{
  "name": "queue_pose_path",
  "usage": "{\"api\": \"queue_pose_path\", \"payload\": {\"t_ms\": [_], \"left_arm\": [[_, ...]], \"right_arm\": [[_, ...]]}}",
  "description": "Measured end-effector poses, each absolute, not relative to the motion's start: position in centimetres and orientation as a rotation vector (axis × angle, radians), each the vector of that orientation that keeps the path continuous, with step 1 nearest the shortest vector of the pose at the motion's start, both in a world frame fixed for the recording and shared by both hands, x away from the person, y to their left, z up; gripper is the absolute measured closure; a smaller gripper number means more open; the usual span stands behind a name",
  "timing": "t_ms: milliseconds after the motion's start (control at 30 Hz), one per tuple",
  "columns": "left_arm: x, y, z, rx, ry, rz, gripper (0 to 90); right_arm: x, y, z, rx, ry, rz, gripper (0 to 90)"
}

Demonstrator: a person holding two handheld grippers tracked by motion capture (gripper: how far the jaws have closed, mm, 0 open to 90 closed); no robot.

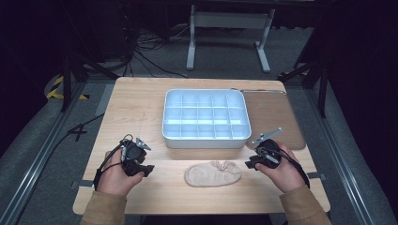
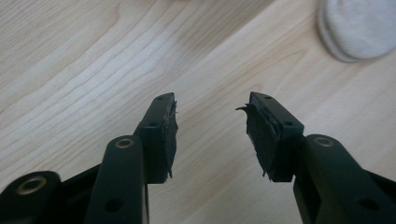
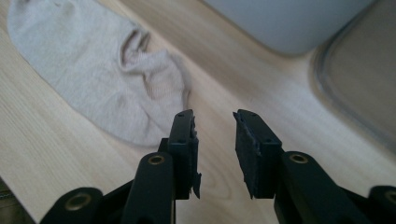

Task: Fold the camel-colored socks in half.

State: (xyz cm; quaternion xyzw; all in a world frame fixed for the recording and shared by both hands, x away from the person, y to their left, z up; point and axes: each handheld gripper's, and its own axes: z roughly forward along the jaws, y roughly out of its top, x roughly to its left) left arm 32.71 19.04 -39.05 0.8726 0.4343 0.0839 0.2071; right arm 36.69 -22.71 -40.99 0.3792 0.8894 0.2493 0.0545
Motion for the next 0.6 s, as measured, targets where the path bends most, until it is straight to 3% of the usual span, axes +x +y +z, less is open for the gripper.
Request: {"api": "queue_pose_path", "payload": {"t_ms": [133,400,600], "left_arm": [[32.7,18.5,-38.9,2.45,1.3,0.186,52.9],[32.6,16.7,-37.8,2.392,1.126,0.069,61.0],[32.8,15.4,-37.5,2.418,1.115,0.035,62.1]], "right_arm": [[36.7,-22.6,-41.2,1.124,2.74,0.779,74.6],[36.0,-22.8,-41.2,1.234,2.751,0.82,80.1],[35.5,-22.6,-41.6,1.205,2.771,0.797,81.0]]}}
